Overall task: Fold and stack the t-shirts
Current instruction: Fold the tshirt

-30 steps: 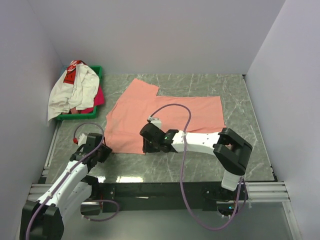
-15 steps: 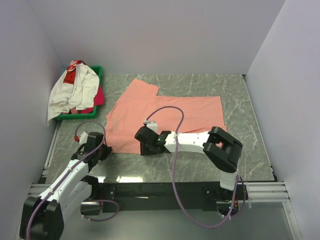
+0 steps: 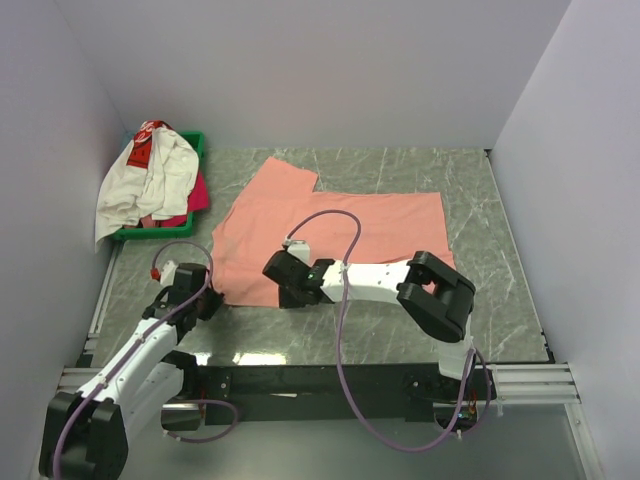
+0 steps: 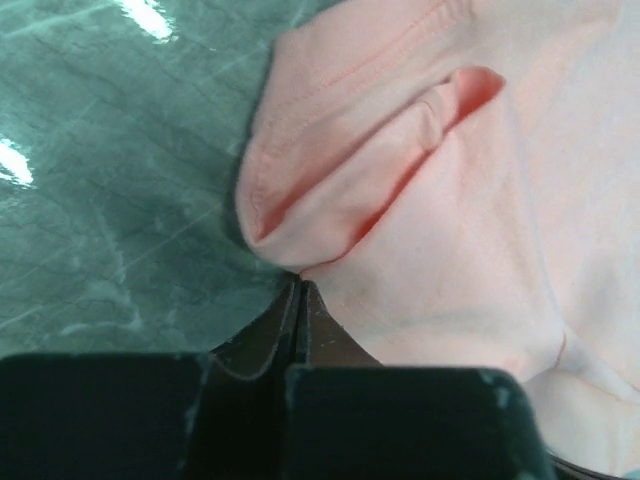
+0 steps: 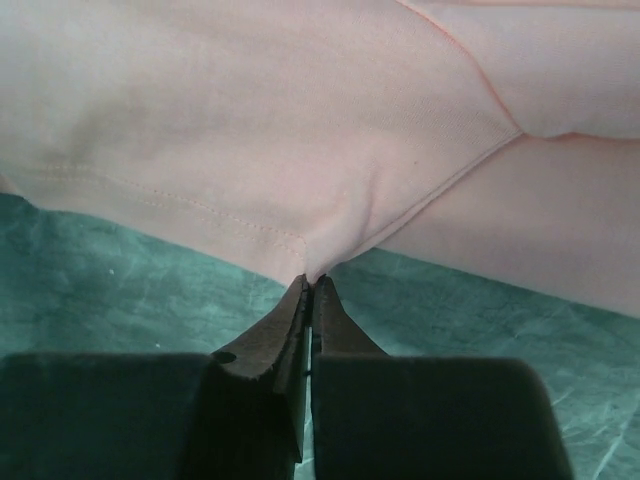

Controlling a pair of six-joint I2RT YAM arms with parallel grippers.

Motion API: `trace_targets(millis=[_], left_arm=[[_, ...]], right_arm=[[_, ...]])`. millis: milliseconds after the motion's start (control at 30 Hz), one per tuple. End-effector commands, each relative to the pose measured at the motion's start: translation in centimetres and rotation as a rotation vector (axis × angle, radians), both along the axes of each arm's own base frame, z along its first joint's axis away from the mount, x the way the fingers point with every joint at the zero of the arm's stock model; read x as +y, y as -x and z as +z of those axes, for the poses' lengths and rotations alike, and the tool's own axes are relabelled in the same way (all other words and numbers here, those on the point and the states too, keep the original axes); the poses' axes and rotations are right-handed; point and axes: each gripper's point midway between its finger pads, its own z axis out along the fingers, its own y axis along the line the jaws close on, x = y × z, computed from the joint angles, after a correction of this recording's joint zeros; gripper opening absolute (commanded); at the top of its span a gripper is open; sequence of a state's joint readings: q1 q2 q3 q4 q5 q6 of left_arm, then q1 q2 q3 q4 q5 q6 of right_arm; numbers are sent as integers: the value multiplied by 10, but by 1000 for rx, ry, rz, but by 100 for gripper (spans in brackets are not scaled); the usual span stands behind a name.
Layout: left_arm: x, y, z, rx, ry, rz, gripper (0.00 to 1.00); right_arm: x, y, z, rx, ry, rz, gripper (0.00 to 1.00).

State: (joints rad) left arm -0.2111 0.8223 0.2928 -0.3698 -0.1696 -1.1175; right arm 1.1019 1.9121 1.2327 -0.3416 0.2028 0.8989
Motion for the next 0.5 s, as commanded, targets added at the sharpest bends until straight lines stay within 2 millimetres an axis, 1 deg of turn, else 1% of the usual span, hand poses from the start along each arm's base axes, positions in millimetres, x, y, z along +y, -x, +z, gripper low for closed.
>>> trace_targets(millis=[0,33,67,100,133,167,233,300,333,367,400,433,467], left_arm=[[-12,-17,32,-78,30,-61,1],[-14,-21,41,-95,37,-66,1],[-16,-21,45,-101,42,-71,1],[-16,-22,49,-101,45,-74,1],[-18,-26,58,-119,53,-74,1],[-18,-27,61,-123,56,-75,1],[-21,-35,73,-156,68,-75,1],[-22,-42,76,-159,69,-71,1],[-22,-50,83,-181,68,-63,1],[-22,-54,80,-161,63,-59,1],[-23,-59,82,-164,62,-56,1],[-23,-68,91,-192,62,-49,1],[-24,-73,85,-172,58,-44,1]], right_arm=[[10,-11,30,-63,-32,-17,0],[9,-12,35,-72,-33,-15,0],[9,-13,44,-82,-48,-15,0],[9,-14,49,-88,-54,-15,0],[8,-16,54,-94,-60,-15,0],[7,-18,59,-99,-63,-14,0],[5,-28,67,-110,-75,-27,0],[6,-35,74,-115,-85,-20,0],[1,-44,74,-118,-79,-29,0],[2,-48,76,-117,-87,-28,0],[3,-53,80,-125,-96,-29,0],[0,-62,82,-134,-95,-37,0],[-2,-69,79,-132,-87,-43,0]])
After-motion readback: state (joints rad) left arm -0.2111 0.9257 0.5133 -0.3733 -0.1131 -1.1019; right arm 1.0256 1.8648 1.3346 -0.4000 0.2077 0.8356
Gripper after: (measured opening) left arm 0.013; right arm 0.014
